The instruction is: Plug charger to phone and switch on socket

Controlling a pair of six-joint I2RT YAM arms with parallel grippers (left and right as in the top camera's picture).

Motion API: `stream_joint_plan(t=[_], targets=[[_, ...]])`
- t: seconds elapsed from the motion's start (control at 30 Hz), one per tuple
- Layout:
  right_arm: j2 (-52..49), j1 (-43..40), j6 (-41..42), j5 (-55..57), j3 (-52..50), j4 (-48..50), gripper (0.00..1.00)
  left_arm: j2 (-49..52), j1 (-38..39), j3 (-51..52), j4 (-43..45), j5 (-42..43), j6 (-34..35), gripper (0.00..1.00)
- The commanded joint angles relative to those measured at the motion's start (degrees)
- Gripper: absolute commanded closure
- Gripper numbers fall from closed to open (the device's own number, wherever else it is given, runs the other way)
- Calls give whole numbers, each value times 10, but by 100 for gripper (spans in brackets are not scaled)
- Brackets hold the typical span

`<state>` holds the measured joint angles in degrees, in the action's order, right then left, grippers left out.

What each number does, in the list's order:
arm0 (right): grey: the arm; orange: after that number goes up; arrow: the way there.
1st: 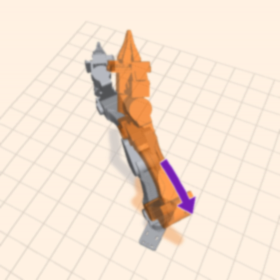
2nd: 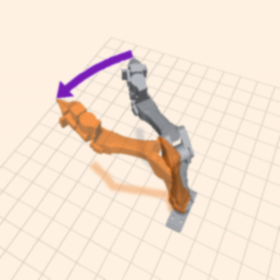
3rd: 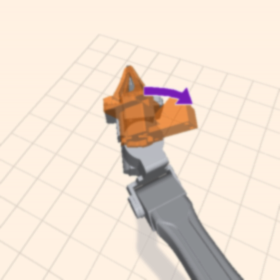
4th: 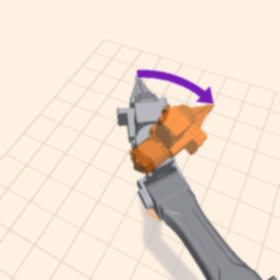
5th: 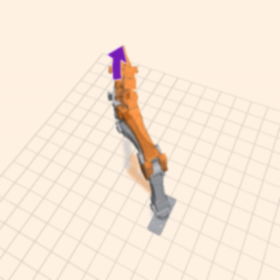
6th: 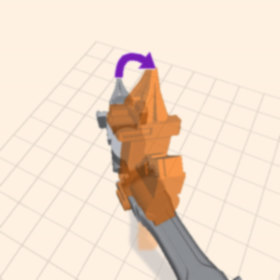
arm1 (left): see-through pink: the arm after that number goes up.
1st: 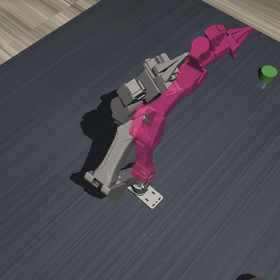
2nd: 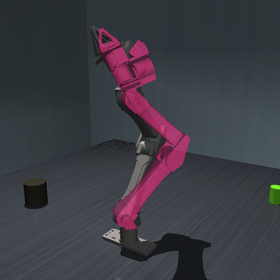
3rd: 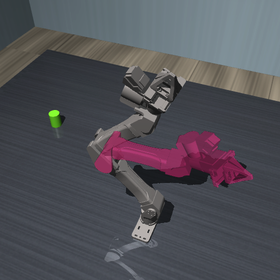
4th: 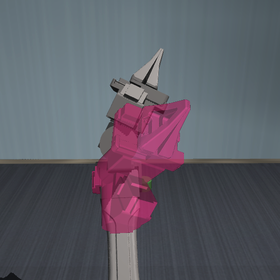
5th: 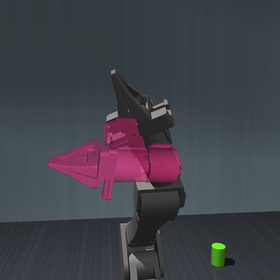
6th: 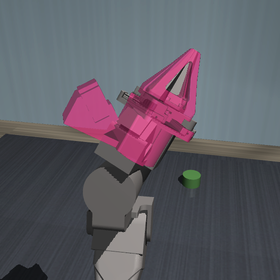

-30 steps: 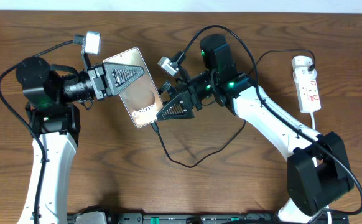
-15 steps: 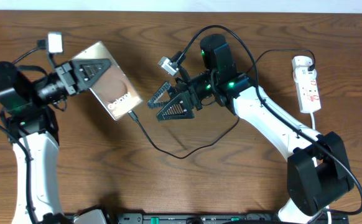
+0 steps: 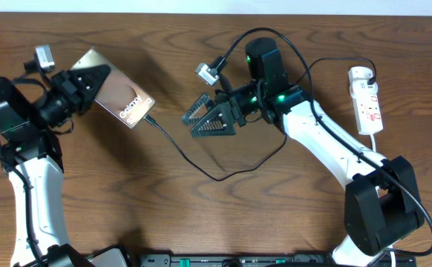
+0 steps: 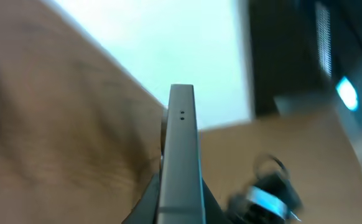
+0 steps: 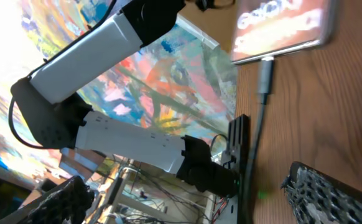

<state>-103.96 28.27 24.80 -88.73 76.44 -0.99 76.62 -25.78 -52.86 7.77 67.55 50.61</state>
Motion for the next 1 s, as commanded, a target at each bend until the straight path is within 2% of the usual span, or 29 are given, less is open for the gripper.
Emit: stream_joint_plan(t=[0.0, 0.13, 0.2, 0.37, 0.5, 0.7, 0.97], targets=[[7, -7, 16, -7, 10, 1, 1, -5, -3, -2, -87, -115, -87, 93], [7, -10, 16, 9, 10, 1, 1, -4, -2, -2, -221, -160, -189, 93], [7, -10, 13, 40, 10, 0, 1, -4, -2, -2, -312, -214, -251, 93], [7, -10, 9, 87, 10, -2, 1, -3, -1, 1, -409, -271, -332, 93], [7, -14, -8, 179, 10, -62, 1, -2, -1, 20, -424, -276, -350, 93], [7, -50, -73, 352, 11, -252, 1, 1, -1, 49, -435, -275, -367, 93], [29, -127, -106, 487, 18, -404, 1, 1, 28, 70, -435, -276, -398, 93]])
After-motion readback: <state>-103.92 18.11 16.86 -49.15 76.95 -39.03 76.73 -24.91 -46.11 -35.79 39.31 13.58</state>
